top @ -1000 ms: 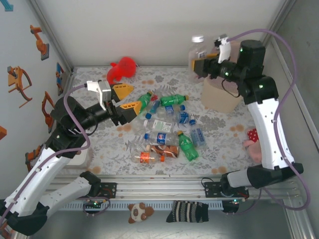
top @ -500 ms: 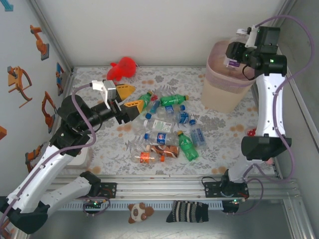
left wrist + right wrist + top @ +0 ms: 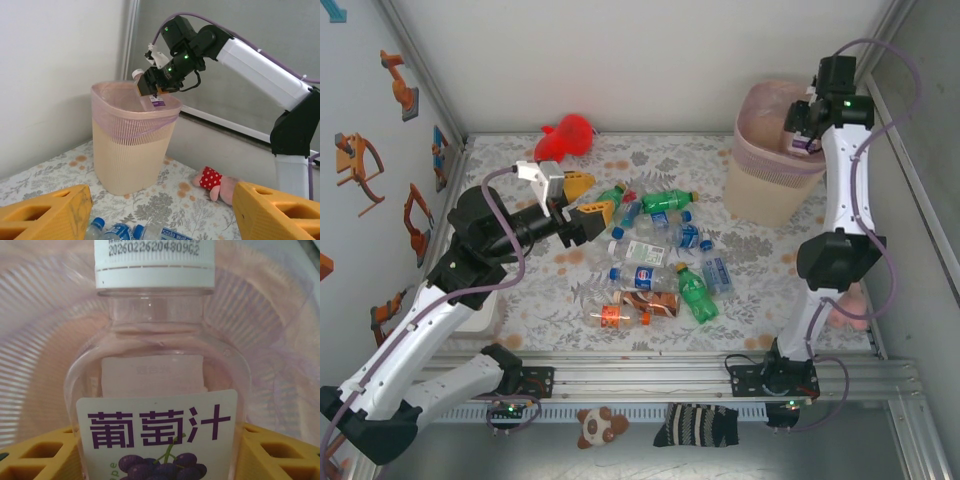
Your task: Put the plastic bottles in the bin
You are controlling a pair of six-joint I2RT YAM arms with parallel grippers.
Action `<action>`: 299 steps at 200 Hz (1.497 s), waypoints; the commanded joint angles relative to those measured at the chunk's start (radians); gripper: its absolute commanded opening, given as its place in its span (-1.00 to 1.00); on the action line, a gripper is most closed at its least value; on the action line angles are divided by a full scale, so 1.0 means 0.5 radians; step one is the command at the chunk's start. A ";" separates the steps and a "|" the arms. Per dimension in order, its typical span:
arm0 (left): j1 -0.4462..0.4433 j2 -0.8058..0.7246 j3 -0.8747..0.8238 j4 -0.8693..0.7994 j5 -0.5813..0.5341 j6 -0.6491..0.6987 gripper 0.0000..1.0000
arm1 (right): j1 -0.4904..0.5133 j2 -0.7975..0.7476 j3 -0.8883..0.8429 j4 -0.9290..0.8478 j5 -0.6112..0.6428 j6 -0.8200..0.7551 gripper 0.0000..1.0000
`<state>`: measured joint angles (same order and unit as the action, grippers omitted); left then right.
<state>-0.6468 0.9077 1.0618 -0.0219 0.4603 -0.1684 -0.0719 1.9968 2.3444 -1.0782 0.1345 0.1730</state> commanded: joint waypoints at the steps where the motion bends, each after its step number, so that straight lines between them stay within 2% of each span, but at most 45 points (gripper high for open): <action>1: 0.004 -0.011 -0.003 -0.039 -0.028 0.084 0.47 | -0.014 0.041 0.036 -0.126 0.159 -0.039 0.04; 42: 0.002 -0.023 -0.003 -0.066 -0.040 0.094 0.47 | -0.017 0.130 -0.070 -0.172 0.245 -0.023 0.04; 119: 0.004 -0.081 -0.029 -0.093 -0.107 0.094 0.46 | -0.051 0.383 -0.090 -0.157 0.146 0.042 0.09; 160: 0.005 -0.077 -0.031 -0.108 -0.119 0.082 0.46 | -0.051 0.447 -0.111 -0.157 0.136 0.076 0.28; 219: 0.004 -0.020 0.008 -0.185 -0.157 0.081 0.47 | -0.051 0.370 -0.112 -0.158 0.138 0.087 0.59; 268: 0.005 0.042 0.018 -0.233 -0.187 0.093 0.47 | -0.048 0.233 -0.088 -0.178 0.118 0.101 0.63; 299: 0.004 0.123 0.056 -0.360 -0.329 0.118 0.47 | -0.041 0.118 -0.038 -0.200 0.096 0.102 0.62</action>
<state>-0.6464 0.9409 1.0527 -0.1429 0.3553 -0.1390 -0.0914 2.1525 2.2871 -1.1450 0.1722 0.2104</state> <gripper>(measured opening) 0.737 0.815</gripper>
